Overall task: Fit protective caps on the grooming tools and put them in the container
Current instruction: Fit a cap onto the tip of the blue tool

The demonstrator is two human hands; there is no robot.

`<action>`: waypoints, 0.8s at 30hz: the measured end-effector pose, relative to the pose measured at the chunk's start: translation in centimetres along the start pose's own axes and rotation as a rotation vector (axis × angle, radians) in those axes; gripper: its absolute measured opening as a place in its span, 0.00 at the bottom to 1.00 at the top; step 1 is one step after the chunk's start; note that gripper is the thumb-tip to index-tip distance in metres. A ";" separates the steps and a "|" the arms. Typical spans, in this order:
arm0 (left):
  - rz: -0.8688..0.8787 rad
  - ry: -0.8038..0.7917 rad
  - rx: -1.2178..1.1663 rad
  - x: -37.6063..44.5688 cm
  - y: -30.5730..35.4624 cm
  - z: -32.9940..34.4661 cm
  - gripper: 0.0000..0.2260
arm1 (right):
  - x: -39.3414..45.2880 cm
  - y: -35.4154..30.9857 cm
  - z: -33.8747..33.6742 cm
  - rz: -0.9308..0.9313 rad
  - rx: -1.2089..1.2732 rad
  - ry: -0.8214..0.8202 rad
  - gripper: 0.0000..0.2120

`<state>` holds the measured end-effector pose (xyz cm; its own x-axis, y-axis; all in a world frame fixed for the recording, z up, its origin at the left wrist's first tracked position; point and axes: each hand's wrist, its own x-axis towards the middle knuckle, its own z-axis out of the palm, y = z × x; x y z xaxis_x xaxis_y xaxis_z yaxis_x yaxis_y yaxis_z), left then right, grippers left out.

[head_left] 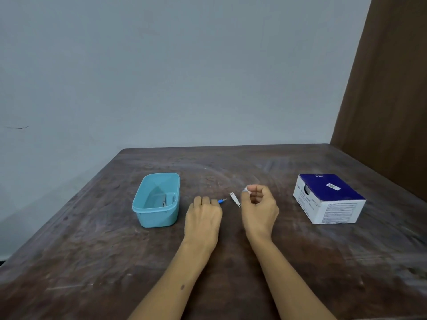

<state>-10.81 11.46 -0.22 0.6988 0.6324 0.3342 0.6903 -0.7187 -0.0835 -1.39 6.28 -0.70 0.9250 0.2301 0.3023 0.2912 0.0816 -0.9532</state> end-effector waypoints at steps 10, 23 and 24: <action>-0.342 0.149 -1.143 -0.1 -0.8 0.8 0.05 | -0.5 0.3 0.3 -0.317 -0.030 -0.121 0.10; -0.406 0.070 -1.486 0.0 -1.2 1.1 0.11 | -1.3 0.6 0.7 -0.554 -0.152 -0.305 0.05; -0.410 0.046 -1.481 0.0 -1.3 1.1 0.10 | -1.4 0.6 0.7 -0.546 -0.147 -0.294 0.06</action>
<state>-11.47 12.69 -1.11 0.4879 0.8631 0.1308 0.0082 -0.1543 0.9880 -2.62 6.65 -1.67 0.5346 0.4511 0.7146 0.7515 0.1329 -0.6462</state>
